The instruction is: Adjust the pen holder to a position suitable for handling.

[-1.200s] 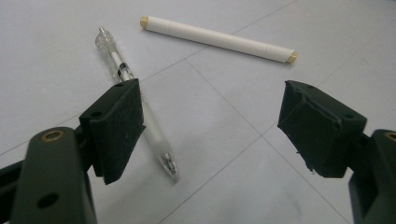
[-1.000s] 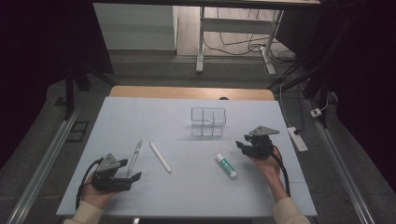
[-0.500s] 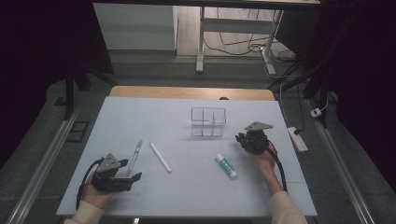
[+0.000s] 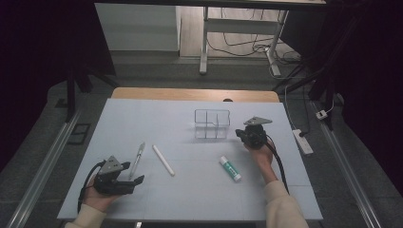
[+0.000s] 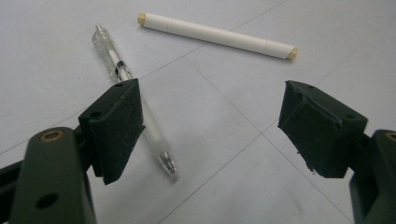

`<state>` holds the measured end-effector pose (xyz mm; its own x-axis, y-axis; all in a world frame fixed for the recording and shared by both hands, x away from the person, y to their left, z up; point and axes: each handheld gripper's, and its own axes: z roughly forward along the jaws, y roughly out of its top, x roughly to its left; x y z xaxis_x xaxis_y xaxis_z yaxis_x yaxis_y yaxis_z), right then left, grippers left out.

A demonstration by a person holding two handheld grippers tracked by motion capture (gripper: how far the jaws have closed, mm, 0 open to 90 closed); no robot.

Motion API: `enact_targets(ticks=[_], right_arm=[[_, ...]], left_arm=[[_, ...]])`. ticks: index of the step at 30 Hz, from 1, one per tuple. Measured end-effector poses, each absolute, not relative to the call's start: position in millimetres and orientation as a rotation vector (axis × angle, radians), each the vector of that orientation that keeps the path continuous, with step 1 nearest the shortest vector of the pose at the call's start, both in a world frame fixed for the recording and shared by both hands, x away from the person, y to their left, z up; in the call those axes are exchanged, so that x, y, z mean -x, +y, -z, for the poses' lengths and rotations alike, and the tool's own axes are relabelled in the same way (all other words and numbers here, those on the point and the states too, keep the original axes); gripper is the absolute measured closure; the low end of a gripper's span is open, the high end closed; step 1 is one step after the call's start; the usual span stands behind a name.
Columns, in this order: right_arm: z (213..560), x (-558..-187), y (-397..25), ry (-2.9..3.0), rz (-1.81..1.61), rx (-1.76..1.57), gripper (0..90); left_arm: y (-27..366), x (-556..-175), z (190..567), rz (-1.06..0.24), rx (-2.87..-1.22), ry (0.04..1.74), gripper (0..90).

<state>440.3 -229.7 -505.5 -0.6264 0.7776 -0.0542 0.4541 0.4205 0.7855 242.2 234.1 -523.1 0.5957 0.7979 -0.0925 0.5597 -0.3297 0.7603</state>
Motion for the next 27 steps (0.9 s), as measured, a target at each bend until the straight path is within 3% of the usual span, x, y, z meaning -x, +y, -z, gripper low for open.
enact_targets(ticks=[27], right_arm=[[507,-456,-207,2.269,-1.11,-1.058,88.8]], left_arm=[[236,-243,526,-0.371,-2.041,1.08,22.2]])
